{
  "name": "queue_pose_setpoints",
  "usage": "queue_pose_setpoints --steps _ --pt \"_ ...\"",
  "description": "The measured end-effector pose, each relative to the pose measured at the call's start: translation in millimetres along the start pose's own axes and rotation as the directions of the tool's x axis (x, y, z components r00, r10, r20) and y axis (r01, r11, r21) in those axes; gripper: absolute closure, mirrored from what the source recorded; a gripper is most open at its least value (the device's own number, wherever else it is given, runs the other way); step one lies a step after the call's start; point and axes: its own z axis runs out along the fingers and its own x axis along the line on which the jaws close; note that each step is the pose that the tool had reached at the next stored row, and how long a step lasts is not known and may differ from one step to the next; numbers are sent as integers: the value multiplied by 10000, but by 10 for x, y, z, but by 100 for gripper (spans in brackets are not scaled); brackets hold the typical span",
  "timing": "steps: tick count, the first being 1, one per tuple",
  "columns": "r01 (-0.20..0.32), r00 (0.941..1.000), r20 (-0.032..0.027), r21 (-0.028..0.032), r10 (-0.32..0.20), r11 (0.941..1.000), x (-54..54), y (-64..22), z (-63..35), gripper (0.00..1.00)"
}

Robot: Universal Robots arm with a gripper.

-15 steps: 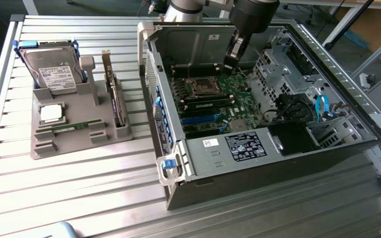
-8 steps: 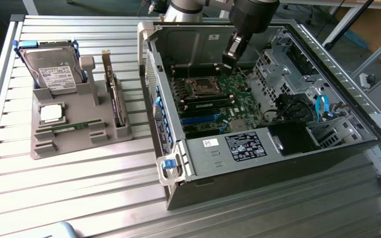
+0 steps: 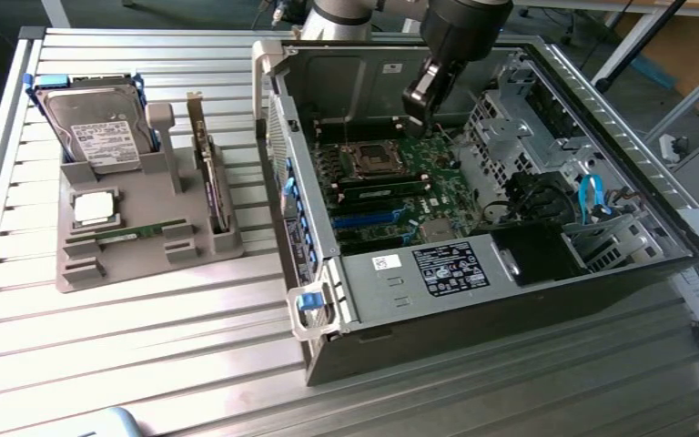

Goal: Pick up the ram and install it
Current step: 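Press down the ram until it locks into place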

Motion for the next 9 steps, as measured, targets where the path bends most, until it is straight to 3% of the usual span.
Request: queue_pose_setpoints --steps 4,9 --pt "-537 9986 -10 -8 537 9986 0 0 -1 89" --pt "-1245 9922 -22 -18 1245 9922 0 0 -1 89"
